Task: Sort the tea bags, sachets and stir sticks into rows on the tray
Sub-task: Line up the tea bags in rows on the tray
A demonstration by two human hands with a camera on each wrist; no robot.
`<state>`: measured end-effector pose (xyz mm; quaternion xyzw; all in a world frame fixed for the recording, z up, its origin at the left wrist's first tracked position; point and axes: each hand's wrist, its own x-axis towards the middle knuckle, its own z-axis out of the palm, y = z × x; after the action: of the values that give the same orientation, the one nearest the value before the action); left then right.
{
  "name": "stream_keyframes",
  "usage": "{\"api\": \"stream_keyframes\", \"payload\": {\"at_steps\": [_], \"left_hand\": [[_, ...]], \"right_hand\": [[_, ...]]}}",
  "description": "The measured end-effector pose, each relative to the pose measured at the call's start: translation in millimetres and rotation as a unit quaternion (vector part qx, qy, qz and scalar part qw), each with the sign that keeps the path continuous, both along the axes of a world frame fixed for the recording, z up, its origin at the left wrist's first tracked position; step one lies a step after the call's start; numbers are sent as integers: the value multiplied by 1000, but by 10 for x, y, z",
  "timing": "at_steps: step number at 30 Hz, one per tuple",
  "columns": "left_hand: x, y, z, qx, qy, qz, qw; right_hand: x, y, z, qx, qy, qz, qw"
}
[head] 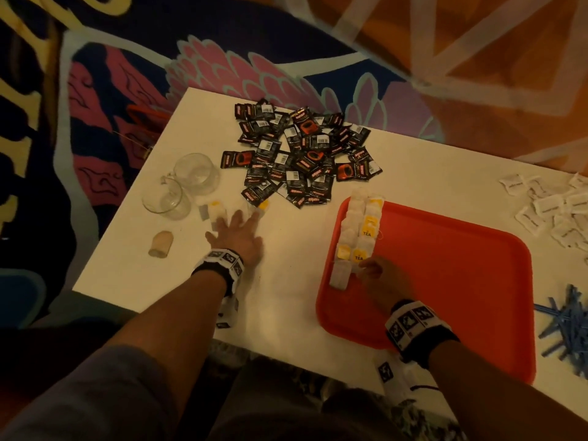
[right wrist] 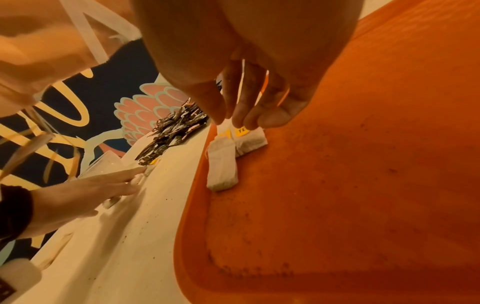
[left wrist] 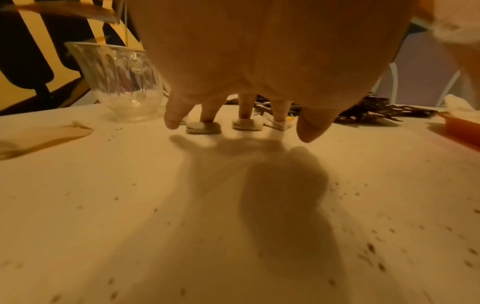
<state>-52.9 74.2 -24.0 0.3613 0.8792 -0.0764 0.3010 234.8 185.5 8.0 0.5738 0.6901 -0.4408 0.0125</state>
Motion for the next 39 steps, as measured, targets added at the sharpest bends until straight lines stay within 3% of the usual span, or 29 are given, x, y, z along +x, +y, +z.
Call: {"api": "stream_keyframes", "payload": {"at_steps": [10, 14, 17, 19, 24, 29, 32, 35, 39], "left_hand": [[500, -713, -48, 95, 23, -32, 995], [6, -953, 34, 199, 67, 135, 968], [-498, -1130, 59, 196, 69, 282, 937], [-775, -1217, 19, 178, 59, 310, 932], [-875, -1169, -69, 92, 52, 210, 972], [-429, -973, -140, 171, -3, 54, 984], [-369, -880, -71, 206, -21, 57, 977], [-526, -770, 18, 239, -13, 103, 965], [-788, -608, 14, 156, -49, 58, 985]], "right_hand": [[-665, -192, 83, -24, 6, 92, 995], [-977, -295, 53, -28, 7, 117, 993], [-1198, -324, 9, -32, -19, 130, 991], [-1330, -325, -2, -42, -45, 142, 988], [-1543, -327, -65, -37, -65, 154, 985], [-1753, -436, -167, -12, -77, 219, 973], [-1824, -498, -206, 9, -77, 272, 959], [-1850, -498, -211, 24, -64, 229, 971], [-1931, -462, -229, -21, -44, 122, 991]]}}
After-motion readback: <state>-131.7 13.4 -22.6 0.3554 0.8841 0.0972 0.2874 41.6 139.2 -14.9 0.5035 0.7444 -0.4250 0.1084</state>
